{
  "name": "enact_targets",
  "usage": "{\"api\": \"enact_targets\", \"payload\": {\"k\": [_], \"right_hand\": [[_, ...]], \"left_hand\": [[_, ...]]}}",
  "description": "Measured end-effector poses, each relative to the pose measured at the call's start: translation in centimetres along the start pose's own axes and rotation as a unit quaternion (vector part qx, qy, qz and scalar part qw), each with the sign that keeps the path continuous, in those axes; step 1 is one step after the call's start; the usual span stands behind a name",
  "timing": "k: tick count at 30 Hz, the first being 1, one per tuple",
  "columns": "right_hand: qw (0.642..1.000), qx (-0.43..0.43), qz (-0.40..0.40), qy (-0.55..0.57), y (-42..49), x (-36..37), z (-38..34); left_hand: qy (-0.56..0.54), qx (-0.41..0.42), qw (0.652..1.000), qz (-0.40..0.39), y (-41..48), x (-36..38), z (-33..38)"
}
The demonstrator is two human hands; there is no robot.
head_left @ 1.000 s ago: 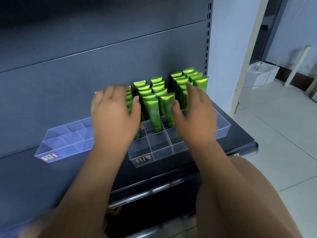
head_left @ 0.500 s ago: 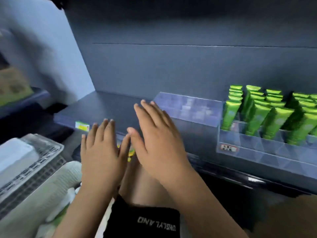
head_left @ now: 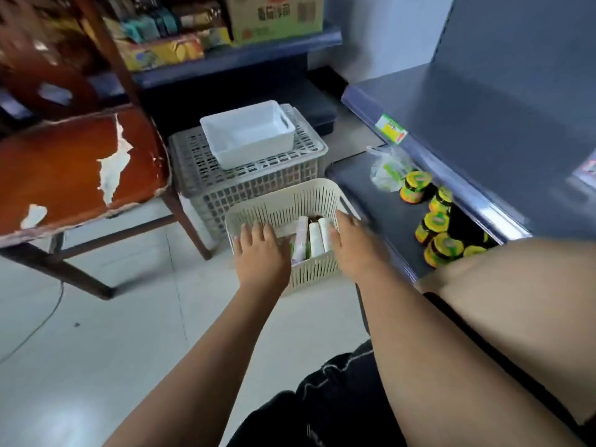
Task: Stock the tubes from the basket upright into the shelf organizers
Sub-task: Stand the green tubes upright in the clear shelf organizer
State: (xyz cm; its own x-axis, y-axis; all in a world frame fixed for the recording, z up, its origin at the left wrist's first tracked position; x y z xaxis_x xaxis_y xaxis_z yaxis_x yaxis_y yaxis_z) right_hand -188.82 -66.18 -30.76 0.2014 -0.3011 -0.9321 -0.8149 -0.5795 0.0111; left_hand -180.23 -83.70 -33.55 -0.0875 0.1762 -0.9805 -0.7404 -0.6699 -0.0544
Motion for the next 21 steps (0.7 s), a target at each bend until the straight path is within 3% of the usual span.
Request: {"api": "enact_targets", "payload": {"k": [5, 10, 14, 18, 21], "right_hand": [[0.998, 0.034, -0.02, 0.04, 4.5, 2.5, -1.3], [0.987, 0.08, -0.061, 0.129, 9.6, 6.9, -4.3], [0.969, 0.124, -0.077, 0.199, 12.8, 10.0, -5.8], [0.952, 0.168, -0.086, 0.241, 15.1, 14.0, -5.1], [0.943, 0.192, -0.119, 0.244, 16.2, 18.2, -3.6]], "left_hand": [[-0.037, -0.047, 0.998, -0.036, 3.0, 3.4, -3.4], [-0.075, -0.115, 0.99, -0.017, 6.3, 3.7, -7.1], [-0.126, -0.083, 0.988, -0.038, 8.3, 3.9, -6.5], [-0.171, -0.067, 0.979, -0.093, 11.1, 6.6, -4.5], [-0.213, -0.123, 0.952, -0.182, 13.6, 10.6, -3.7]]}}
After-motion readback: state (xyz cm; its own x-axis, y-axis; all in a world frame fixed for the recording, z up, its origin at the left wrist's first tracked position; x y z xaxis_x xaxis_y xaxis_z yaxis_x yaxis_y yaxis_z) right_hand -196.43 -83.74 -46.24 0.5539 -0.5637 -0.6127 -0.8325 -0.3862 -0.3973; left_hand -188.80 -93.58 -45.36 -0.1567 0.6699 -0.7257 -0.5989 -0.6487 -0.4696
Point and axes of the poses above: each hand's wrist, its own y-axis towards the middle knuckle, its own x-axis out of the palm, z = x × y, the point moved 9 cm from there along y, towards the middle knuckle, and after that the axes turned 13 degrees about -x, right-handed, at the moved point
